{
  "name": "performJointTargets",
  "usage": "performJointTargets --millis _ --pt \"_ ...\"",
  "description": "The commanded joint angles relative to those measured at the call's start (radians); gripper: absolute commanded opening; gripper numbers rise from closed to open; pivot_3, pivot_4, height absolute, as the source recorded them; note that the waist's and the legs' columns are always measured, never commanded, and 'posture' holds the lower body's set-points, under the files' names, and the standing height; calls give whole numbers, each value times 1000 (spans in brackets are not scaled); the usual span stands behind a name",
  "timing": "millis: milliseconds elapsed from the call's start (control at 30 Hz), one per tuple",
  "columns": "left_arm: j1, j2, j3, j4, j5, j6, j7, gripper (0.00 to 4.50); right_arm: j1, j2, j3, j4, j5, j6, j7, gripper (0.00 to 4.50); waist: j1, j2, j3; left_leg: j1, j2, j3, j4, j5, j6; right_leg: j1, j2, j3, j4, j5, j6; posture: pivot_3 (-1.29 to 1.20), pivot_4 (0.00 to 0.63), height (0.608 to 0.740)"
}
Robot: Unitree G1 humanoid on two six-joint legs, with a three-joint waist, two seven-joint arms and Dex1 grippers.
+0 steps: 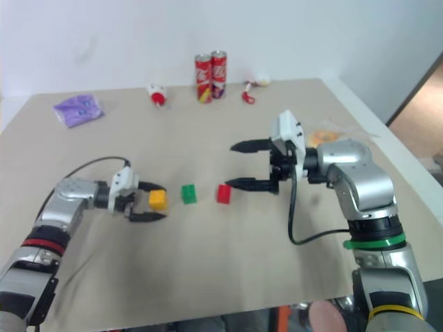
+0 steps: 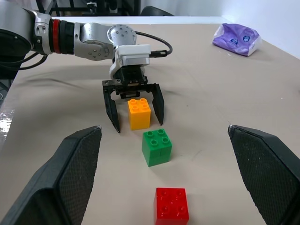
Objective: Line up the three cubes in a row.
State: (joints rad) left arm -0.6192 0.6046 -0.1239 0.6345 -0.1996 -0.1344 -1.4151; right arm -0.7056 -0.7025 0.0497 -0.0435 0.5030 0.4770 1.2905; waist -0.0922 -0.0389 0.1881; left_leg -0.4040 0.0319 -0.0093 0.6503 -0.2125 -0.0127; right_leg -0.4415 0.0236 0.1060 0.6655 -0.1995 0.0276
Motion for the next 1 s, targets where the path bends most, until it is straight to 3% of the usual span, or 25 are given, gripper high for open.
performJointTargets --millis 33,267,400,500,567,667,767,1000 --pt "32 87 66 -11 -5 28 18 4388 -36 0 -1 1 2 -15 18 4500 -9 0 0 0 1 0 -1 0 0 0 1 0 0 0 0 0 150 740" --pt "162 235 101 -169 -52 159 -51 4388 -77 12 19 47 -12 -41 49 4500 -16 0 0 4 3 1 -10 0 0 -2 4 1 0 -2 -3 0 150 740" --pt "261 319 182 -298 -101 240 -26 4388 -94 25 29 70 -24 -58 61 4500 -18 0 0 4 7 2 -14 -1 -1 -3 7 0 0 -4 -7 0 150 740" --pt "341 330 290 -394 -148 256 56 4388 -97 36 32 89 -38 -72 58 4500 -15 0 0 3 10 1 -15 -3 -1 -5 8 -2 0 -7 -11 0 150 740" --pt "393 298 379 -476 -193 290 153 4388 -93 46 29 112 -57 -85 37 4500 -9 0 0 0 12 1 -15 -3 -1 -8 9 -4 0 -7 -12 0 150 740" --pt "450 188 499 -610 -204 382 440 4388 -73 70 25 193 -121 -136 -34 4500 -4 0 0 -3 12 1 -15 -4 -1 -10 8 -5 1 -7 -12 0 150 740" --pt "500 47 593 -785 -253 548 718 4388 -39 132 2 297 -197 -201 -203 4500 0 -1 0 -3 11 2 -14 -4 -2 -10 7 -4 0 -6 -11 0 150 740" --pt "638 -220 607 -1096 -273 679 1072 4388 75 256 -141 342 -234 -224 -583 4500 9 -2 -1 -3 10 3 -13 -4 -6 -9 7 0 1 -4 -8 0 150 740"
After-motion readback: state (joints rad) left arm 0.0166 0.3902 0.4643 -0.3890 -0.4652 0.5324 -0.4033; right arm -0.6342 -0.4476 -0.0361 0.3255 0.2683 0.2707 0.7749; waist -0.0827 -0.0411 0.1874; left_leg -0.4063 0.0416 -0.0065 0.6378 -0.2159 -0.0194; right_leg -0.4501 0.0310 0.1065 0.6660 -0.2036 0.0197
